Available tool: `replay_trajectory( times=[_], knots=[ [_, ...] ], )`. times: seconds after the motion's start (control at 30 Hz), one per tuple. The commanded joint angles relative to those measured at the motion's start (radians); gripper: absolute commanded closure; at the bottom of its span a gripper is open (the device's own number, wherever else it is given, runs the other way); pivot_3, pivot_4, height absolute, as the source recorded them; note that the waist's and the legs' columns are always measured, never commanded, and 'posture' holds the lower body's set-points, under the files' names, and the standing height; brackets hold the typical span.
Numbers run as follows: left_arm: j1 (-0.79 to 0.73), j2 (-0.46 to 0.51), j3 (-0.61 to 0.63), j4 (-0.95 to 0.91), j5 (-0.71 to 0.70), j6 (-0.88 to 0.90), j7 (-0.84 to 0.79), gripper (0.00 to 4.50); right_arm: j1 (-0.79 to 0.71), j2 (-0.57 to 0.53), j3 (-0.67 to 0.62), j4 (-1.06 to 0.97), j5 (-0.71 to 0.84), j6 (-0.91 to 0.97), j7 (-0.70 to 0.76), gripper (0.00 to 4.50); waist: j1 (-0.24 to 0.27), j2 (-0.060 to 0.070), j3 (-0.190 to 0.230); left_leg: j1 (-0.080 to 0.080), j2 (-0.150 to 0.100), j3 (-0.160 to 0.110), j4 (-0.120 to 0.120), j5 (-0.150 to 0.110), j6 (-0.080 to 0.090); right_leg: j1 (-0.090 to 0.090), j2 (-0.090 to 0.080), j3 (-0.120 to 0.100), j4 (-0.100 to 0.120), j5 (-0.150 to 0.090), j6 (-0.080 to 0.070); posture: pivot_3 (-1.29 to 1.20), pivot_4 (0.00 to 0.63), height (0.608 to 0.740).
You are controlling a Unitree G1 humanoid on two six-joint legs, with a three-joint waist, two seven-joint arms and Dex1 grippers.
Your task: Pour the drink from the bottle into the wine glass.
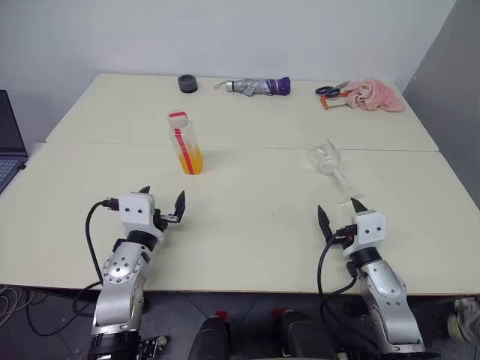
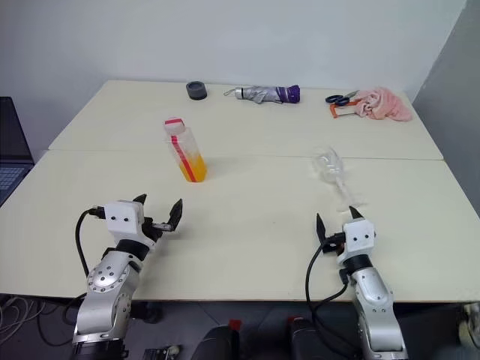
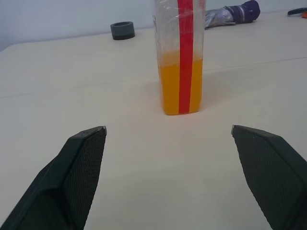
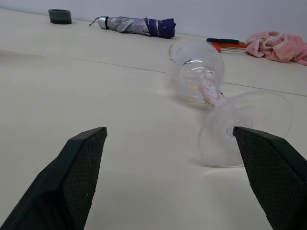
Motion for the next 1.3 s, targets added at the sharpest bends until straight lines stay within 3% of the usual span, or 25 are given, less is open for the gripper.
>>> replay_trajectory(
  times=[0.03,1.07,1.2,1.3],
  knots=[
    [-0.01,0.011,-0.001,-0.041,0.002,-0.031,-0.013,0.03,-0.011,-0.003,-0.019,-0.018,0.011,-0.021,-0.005,0.0,0.0,0.0,0.0,0.0,0.0,0.0,0.0,0.0,0.0,0.0,0.0,0.0,0.0,0.0,0.0,0.0,0.15,0.74],
    [-0.007,0.008,-0.044,-0.051,-0.036,-0.039,-0.122,0.03,0.002,-0.013,-0.017,-0.038,0.0,-0.033,-0.019,0.0,0.0,0.0,0.0,0.0,0.0,0.0,0.0,0.0,0.0,0.0,0.0,0.0,0.0,0.0,0.0,0.0,0.15,0.74],
    [-0.042,-0.008,-0.034,-0.026,0.011,-0.022,-0.039,0.03,0.041,-0.092,0.067,-0.123,0.04,-0.075,0.137,0.0,0.0,0.0,0.0,0.0,0.0,0.0,0.0,0.0,0.0,0.0,0.0,0.0,0.0,0.0,0.0,0.0,0.15,0.74],
    [-0.071,-0.016,-0.021,-0.012,0.026,0.01,0.015,0.03,0.02,-0.164,0.091,-0.203,0.132,0.003,0.256,0.0,0.0,0.0,0.0,0.0,0.0,0.0,0.0,0.0,0.0,0.0,0.0,0.0,0.0,0.0,0.001,0.0,0.15,0.74]
  ],
)
